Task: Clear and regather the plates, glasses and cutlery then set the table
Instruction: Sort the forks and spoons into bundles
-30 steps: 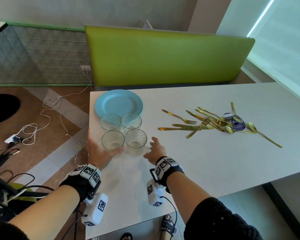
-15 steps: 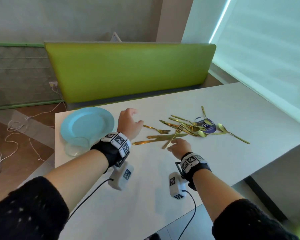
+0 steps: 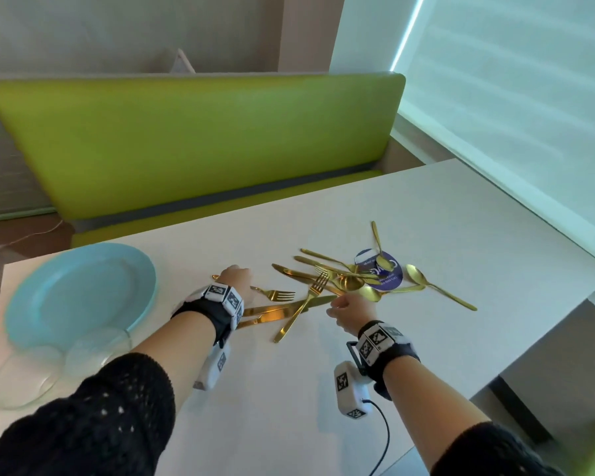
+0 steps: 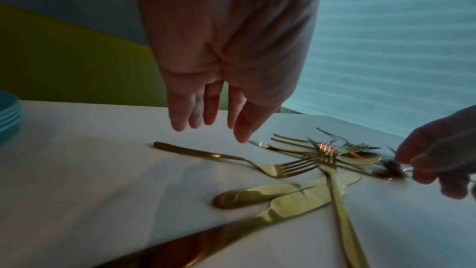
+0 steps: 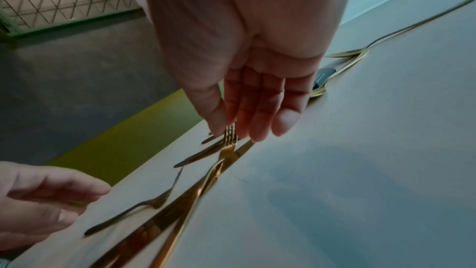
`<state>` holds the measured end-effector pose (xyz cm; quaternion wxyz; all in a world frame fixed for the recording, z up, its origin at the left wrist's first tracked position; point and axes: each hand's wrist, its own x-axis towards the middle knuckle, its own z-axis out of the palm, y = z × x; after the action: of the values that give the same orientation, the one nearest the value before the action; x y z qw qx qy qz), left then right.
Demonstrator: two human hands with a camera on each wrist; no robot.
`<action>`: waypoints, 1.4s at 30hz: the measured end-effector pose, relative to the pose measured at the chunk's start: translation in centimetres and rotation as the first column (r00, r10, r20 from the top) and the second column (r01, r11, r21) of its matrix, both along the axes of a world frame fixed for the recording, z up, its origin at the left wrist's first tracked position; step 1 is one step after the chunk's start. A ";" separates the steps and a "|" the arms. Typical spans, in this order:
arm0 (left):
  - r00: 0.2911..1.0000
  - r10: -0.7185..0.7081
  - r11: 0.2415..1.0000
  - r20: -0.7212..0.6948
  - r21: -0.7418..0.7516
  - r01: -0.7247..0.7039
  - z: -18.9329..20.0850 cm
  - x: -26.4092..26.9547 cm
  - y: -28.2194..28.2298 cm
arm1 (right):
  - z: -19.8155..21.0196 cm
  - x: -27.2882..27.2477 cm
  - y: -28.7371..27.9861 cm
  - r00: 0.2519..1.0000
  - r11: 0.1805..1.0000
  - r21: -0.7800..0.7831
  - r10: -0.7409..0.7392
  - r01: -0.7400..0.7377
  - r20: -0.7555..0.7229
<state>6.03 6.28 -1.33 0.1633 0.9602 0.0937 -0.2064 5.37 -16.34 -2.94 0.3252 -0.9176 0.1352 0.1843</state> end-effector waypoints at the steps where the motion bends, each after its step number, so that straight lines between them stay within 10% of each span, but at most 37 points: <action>1: 1.000 -0.020 1.000 -0.007 0.013 0.020 -0.7 0.4 0.2 | -0.2 0.3 0.0 1.000 1.000 -0.001 0.016 -0.016 -0.011; 19: 0.987 -0.138 0.987 0.081 0.099 0.130 -5.3 2.4 0.7 | -3.1 2.1 2.9 0.978 0.989 0.019 0.149 -0.148 -0.149; 27: 0.957 0.111 0.982 0.269 -0.176 -0.065 -2.8 3.0 0.3 | -3.9 2.8 3.8 0.978 0.988 -0.080 0.118 -0.133 -0.175; 34: 0.844 0.532 0.671 0.065 -0.640 -0.374 -1.8 3.1 -1.7 | -3.8 2.6 4.2 0.982 0.999 -0.016 -0.048 0.046 -0.181; 42: 0.831 0.542 0.437 -0.128 -0.801 -0.409 -1.7 2.8 -3.1 | -2.4 3.3 3.7 0.983 0.983 0.155 -0.065 0.093 -0.174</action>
<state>8.84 3.17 -3.08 0.6347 0.7263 0.2445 -0.0995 8.71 -12.66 -5.35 0.3937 -0.8630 0.1832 0.2584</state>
